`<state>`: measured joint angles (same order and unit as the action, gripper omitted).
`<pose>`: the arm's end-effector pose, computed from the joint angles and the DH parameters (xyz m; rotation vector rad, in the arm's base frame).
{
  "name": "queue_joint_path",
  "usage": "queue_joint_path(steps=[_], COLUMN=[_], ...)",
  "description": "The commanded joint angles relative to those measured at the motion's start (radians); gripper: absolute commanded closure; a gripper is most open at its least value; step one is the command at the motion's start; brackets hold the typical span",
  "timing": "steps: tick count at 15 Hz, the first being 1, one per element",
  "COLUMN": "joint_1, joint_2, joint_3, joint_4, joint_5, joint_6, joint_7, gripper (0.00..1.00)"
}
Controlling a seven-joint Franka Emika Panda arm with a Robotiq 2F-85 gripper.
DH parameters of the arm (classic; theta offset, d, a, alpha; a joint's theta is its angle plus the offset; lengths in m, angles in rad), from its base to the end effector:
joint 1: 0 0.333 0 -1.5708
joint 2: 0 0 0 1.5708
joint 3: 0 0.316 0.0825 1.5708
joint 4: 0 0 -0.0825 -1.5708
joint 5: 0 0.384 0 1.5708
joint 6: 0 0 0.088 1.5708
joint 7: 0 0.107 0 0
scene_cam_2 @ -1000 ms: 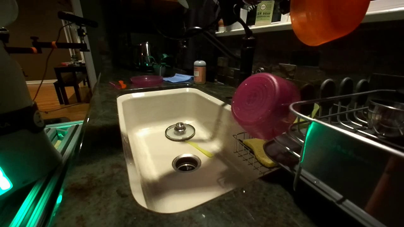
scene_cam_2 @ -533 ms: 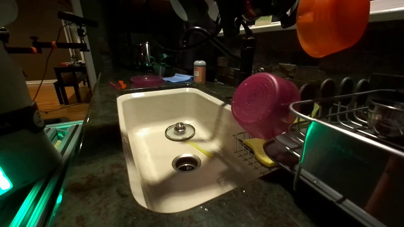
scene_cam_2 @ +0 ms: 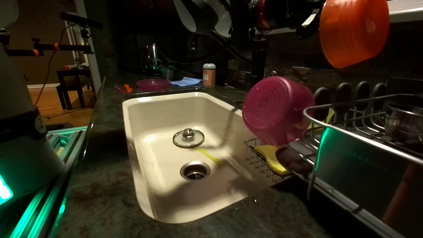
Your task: Remove the orange bowl from the sink and put it on the dish drying rack
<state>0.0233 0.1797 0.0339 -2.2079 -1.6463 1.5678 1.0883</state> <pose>0.5318 -0.0771 0.3467 1.5257 -0.1230 0.3035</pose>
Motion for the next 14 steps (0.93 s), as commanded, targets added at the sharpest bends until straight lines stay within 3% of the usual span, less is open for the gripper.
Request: queue_joint_path(steps=[1, 14], joint_1=[0.003, -0.015], joint_2=[0.020, 0.076], joint_3=[0.000, -0.012], joint_4=[-0.017, -0.031], joint_5=[-0.051, -0.109], joint_6=[-0.035, -0.063], joint_7=[0.005, 0.016], gripper=[0.99, 0.99])
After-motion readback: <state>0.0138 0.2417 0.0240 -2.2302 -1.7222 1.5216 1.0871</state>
